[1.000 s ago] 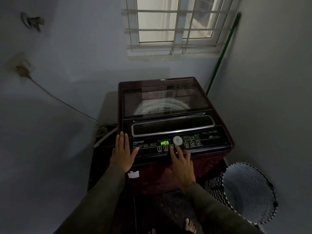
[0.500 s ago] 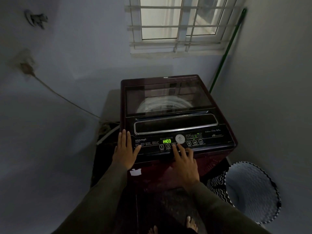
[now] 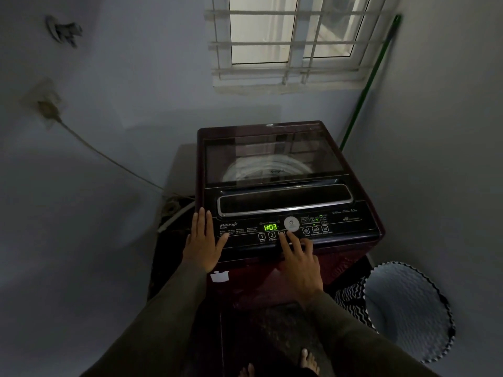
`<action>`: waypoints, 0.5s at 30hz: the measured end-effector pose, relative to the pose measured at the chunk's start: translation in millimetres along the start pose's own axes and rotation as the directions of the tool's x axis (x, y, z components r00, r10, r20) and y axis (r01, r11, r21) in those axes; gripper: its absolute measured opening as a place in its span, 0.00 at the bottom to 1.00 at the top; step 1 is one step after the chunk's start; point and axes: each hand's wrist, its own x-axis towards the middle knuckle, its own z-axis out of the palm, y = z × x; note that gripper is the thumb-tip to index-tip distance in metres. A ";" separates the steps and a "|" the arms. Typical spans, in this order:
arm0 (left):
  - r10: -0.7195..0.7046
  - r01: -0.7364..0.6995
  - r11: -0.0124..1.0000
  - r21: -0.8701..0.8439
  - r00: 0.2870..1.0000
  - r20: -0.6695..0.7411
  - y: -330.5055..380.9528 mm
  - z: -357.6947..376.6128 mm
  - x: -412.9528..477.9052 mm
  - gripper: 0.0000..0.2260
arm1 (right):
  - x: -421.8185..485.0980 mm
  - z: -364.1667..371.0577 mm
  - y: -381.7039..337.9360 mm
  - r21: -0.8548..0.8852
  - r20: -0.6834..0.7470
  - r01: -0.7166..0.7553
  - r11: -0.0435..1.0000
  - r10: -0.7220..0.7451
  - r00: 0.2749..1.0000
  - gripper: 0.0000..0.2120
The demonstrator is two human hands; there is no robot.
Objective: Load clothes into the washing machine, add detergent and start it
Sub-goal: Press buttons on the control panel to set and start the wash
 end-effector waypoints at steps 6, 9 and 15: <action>0.000 0.000 1.000 0.005 1.000 -0.001 0.1 -0.4 0.5 0.37 | 0.6 3.0 -0.2 -0.018 -0.014 -0.008 1.000 0.008 1.000 0.45; -0.002 0.002 1.000 0.017 1.000 0.004 -0.7 0.2 1.1 0.37 | 2.2 6.3 2.1 -0.023 -0.001 0.006 1.000 -0.006 1.000 0.48; -0.014 0.014 0.998 0.055 1.000 0.005 0.8 0.2 0.1 0.37 | -0.1 3.4 2.5 0.007 0.005 0.004 1.000 -0.004 1.000 0.48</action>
